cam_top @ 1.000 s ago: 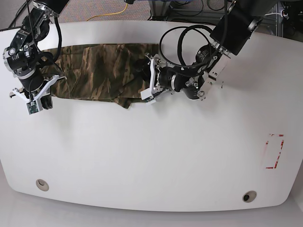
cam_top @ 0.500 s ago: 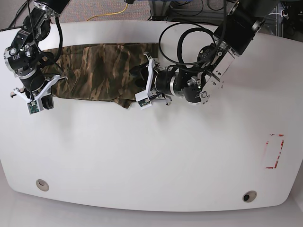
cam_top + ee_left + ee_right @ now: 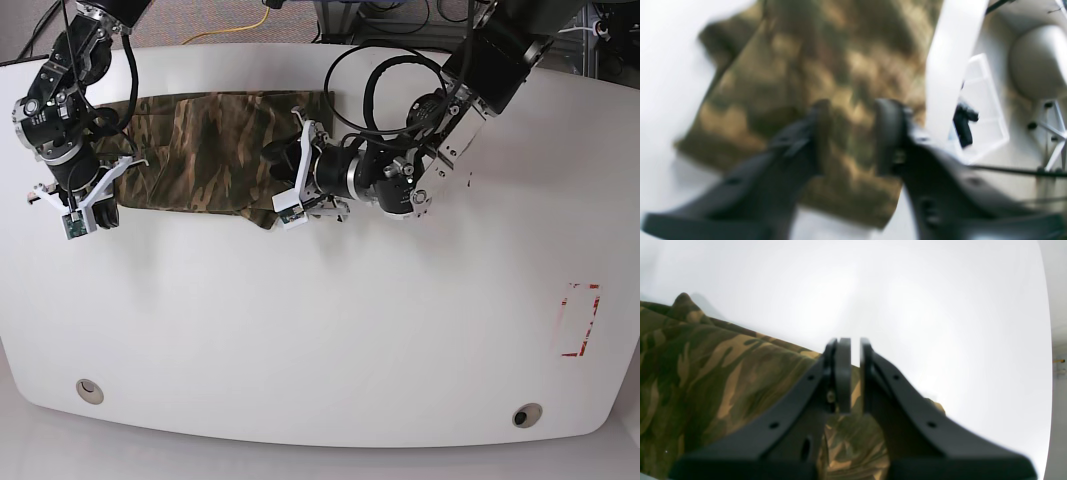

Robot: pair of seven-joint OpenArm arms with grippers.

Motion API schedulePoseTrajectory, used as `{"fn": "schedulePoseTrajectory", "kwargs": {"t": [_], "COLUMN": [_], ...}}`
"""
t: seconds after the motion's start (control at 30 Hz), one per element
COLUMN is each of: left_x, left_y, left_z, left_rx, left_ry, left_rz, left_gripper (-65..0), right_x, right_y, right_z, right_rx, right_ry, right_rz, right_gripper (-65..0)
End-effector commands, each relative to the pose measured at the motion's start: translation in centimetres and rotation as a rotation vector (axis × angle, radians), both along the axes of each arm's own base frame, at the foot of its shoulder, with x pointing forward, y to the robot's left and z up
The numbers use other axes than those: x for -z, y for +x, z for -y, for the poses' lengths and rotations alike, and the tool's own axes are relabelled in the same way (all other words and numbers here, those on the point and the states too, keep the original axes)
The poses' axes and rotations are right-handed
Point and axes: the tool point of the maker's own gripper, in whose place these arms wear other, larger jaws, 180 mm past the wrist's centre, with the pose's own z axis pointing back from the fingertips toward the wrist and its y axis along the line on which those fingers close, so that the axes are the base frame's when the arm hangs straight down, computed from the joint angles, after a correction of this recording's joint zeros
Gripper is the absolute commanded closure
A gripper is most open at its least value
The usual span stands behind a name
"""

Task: Layout the t-shirt on the table in an organized manner, then fold the t-shirt properly
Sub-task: 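Press the folded shirt flat with the left gripper, then grasp both ends of the camouflage strip with the left and right grippers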

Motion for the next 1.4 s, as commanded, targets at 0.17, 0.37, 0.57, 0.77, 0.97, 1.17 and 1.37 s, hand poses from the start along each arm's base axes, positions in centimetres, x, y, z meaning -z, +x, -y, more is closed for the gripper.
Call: {"fn": "schedulePoseTrajectory", "kwargs": {"t": [0.17,0.37,0.57,0.77,0.97,1.17,1.37], "left_x": [2.1,4.0,5.8,6.5,8.8,10.2,10.8], "left_y": [0.7,0.3,-0.8,-1.5,-1.3,-0.7,-0.1], "left_z": [-0.8,-1.4,-1.4,-1.1,-2.9,-6.2,-9.1], "left_rx": [-0.03,-0.035,-0.009,0.005,-0.027,-0.058,-0.088], "left_ry": [0.054,0.092,0.126,0.136,0.197,0.266,0.313], "left_rz": [-0.016,-0.065,-0.106,-0.118,-0.173,-0.184,-0.181], "left_gripper": [-7.2,-7.4,-7.4,-7.4,-7.4,-7.4,-7.4], "right_x": [-1.5,-1.4,-1.5,-1.4,-1.5,-1.4,-1.3], "right_y": [0.7,0.7,0.7,0.7,0.7,0.6,0.5], "right_z": [0.1,0.1,0.1,0.1,0.2,0.3,0.3], "right_rx": [-0.008,-0.009,-0.007,-0.007,-0.003,-0.001,-0.001], "right_ry": [-0.01,-0.007,-0.007,-0.002,-0.003,-0.006,-0.007], "right_rz": [0.053,0.053,0.053,0.054,0.055,0.051,0.049], "right_gripper": [-4.6,-4.6,-4.6,-4.6,-4.6,-4.6,-4.8]}}
